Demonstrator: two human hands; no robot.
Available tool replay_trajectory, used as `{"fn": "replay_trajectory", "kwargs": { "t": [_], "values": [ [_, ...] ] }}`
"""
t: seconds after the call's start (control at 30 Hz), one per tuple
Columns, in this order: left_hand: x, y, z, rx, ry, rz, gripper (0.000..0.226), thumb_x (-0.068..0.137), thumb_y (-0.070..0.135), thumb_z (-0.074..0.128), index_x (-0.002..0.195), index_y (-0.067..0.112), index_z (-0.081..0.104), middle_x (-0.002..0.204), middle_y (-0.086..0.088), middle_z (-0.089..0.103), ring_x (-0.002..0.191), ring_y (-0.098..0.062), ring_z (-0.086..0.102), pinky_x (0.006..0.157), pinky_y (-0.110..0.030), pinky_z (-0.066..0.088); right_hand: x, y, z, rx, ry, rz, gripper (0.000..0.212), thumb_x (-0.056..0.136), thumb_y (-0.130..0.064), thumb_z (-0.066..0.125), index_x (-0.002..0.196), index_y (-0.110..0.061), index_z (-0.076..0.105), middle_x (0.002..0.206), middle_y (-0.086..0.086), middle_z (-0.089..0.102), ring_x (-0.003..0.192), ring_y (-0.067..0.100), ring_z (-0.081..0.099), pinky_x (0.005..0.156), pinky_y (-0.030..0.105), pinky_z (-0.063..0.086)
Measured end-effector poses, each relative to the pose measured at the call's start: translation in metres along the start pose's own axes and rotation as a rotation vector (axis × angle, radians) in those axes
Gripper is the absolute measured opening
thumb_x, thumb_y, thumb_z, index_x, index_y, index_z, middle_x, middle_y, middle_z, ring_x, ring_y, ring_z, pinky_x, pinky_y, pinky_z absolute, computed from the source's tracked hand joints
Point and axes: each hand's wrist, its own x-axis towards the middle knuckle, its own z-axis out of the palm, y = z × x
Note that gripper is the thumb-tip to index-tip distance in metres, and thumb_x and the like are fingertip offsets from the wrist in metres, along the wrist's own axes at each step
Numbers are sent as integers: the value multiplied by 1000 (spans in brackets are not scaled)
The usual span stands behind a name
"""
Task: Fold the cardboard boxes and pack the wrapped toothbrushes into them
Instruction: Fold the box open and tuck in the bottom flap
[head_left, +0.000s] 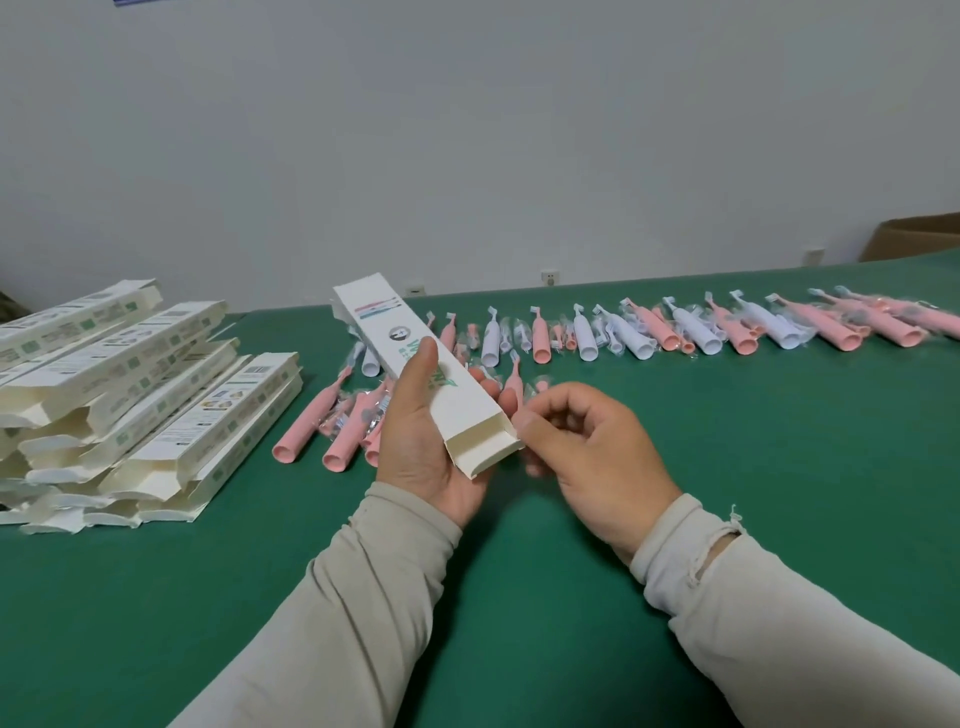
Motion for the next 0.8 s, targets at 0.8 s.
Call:
{"fn": "replay_trajectory", "kwargs": {
  "t": [0.8],
  "values": [
    [1, -14, 1, 71, 108, -101, 88, 64, 58, 79, 133, 9, 54, 78, -10, 62, 80, -30, 67, 74, -50, 57, -8, 6, 11, -289, 52, -203, 36, 61, -56, 73, 85, -35, 57, 82, -8, 66, 71, 10, 59, 70, 28, 54]
  ]
}}
